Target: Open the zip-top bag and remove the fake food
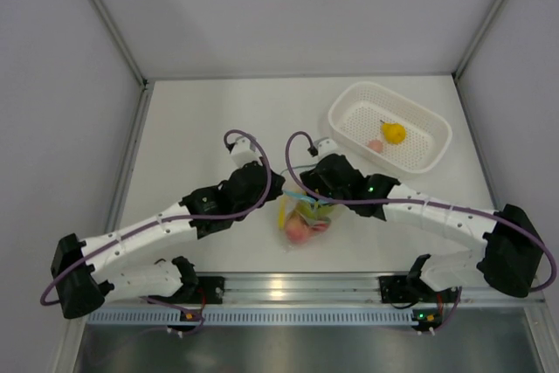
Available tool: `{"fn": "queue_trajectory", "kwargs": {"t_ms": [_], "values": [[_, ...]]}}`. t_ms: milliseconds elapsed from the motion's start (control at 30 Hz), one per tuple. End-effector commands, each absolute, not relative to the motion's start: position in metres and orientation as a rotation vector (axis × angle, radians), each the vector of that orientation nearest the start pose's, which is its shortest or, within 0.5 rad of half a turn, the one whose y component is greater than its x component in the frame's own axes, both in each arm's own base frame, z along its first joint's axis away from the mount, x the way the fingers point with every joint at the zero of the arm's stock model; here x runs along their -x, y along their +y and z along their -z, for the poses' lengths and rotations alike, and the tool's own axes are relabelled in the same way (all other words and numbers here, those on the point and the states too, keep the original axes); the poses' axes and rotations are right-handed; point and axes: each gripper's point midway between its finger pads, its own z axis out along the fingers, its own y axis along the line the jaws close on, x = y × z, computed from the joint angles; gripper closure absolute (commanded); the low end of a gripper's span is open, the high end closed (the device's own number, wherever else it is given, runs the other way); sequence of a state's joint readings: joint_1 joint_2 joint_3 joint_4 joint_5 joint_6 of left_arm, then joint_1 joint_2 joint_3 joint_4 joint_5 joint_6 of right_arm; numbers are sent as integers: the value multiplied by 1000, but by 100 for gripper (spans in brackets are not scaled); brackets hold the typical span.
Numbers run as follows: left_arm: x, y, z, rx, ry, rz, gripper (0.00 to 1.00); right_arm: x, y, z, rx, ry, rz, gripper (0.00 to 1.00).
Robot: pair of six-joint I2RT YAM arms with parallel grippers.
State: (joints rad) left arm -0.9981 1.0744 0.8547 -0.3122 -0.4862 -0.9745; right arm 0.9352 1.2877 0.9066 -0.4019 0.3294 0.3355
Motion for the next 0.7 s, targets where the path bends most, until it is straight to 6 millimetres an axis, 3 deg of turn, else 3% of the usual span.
{"fn": "queue_trajectory", "kwargs": {"t_ms": [0,67,100,167,200,333,500,667], "values": [[-238,-270,-217,289,2048,731,100,-223,250,-118,601,2287,-329,25],[-239,-275,-219,271,2041,750,100,-212,251,-110,651,2276,-390,29],[-239,-277,-219,264,2042,757,100,-211,262,-122,662,2205,-485,30],[-238,-286,-219,239,2045,789,100,-205,263,-126,686,2135,-549,30],[-238,-288,-219,234,2048,797,100,-203,276,-139,703,2056,-641,31],[-236,-300,-216,203,2068,821,100,-192,287,-158,765,1893,-767,31],[-233,-306,-217,174,2072,841,100,-189,298,-148,860,1846,-770,32],[-231,-310,-209,135,2099,838,100,-196,306,-154,852,1775,-757,35]]}}
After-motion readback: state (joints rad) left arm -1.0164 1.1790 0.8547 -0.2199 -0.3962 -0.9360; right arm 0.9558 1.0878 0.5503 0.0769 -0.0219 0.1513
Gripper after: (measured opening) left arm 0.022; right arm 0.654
